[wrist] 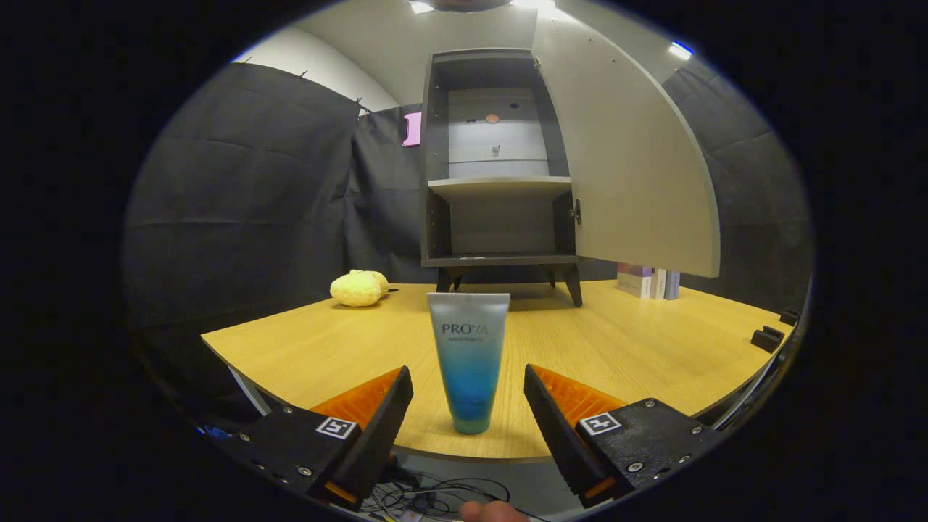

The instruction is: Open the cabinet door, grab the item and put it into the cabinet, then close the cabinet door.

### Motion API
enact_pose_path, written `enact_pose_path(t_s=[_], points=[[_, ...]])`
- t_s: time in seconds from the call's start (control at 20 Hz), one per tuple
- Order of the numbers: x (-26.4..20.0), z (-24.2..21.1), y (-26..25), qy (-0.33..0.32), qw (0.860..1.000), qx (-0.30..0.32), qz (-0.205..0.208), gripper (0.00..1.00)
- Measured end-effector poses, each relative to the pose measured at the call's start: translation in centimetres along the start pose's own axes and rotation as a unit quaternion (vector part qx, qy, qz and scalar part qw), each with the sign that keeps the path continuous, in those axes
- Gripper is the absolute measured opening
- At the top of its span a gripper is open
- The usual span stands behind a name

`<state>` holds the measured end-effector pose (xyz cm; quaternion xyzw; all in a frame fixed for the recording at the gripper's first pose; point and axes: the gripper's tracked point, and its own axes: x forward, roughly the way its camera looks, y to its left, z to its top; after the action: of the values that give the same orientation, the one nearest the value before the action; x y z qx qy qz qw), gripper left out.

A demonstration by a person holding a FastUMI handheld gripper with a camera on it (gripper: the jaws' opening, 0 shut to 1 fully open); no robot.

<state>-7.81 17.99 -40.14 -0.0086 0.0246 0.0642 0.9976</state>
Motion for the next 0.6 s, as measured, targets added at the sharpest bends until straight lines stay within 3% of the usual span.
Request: enact_pose_path(t_s=[0.15, 0.25, 0.3, 0.6], points=[[1.6, -1.4, -0.2, 0.019, 0.999, 0.032, -0.023, 0.93], [2.3, -1.5, -1.3, 0.018, 0.998, 0.039, -0.048, 0.71], [2.5, -1.5, -1.4, 0.021, 0.998, 0.037, -0.049, 0.46], [2.4, 3.0, -1.5, 0.017, 0.999, 0.002, -0.027, 0.44]])
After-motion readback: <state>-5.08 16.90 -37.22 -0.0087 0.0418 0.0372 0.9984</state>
